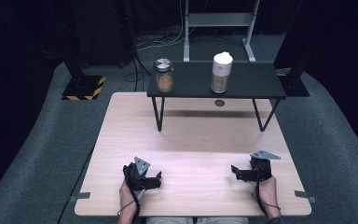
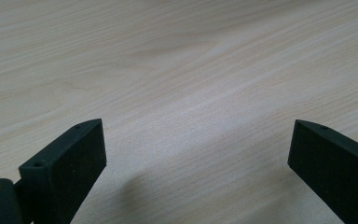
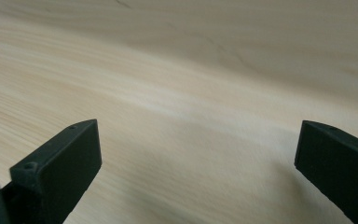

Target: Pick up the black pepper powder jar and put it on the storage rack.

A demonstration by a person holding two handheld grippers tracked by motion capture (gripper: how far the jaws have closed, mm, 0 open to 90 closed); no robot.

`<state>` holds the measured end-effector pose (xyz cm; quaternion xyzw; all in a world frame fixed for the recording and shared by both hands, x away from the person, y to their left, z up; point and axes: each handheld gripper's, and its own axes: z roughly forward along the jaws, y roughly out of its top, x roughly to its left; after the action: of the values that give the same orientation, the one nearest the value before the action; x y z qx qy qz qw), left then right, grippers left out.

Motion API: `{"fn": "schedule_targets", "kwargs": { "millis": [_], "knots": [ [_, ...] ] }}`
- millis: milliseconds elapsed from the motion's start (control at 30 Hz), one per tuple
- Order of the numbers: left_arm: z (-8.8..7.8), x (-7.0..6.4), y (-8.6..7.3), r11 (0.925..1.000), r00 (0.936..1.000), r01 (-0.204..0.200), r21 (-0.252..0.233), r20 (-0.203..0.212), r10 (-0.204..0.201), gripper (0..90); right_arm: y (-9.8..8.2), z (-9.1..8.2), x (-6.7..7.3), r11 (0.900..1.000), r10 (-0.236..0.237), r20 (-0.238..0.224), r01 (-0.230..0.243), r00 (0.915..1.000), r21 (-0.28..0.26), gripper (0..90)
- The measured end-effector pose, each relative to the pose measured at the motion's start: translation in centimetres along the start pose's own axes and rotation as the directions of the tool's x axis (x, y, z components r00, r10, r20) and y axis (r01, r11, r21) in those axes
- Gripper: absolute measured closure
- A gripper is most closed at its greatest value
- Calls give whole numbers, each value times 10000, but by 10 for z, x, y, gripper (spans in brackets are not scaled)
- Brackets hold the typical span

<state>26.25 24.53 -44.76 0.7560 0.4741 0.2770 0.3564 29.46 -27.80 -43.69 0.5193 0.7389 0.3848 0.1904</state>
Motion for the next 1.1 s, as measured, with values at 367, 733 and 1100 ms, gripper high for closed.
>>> {"fn": "schedule_targets", "kwargs": {
  "millis": [367,733,1100],
  "knots": [
    [1,-2,1,9999,9999,-115,53,-48,115,33,-11,-8,-2,9990,240,69,-237,9997,-387,0],
    [4,-6,7,9983,9992,-387,426,-122,393,33,-19,-11,-5,9955,503,-17,-502,9987,-809,0],
    [5,-6,8,9983,9992,-364,464,-122,370,32,-20,-12,-3,9945,571,119,-559,9983,-883,5]
  ]
}}
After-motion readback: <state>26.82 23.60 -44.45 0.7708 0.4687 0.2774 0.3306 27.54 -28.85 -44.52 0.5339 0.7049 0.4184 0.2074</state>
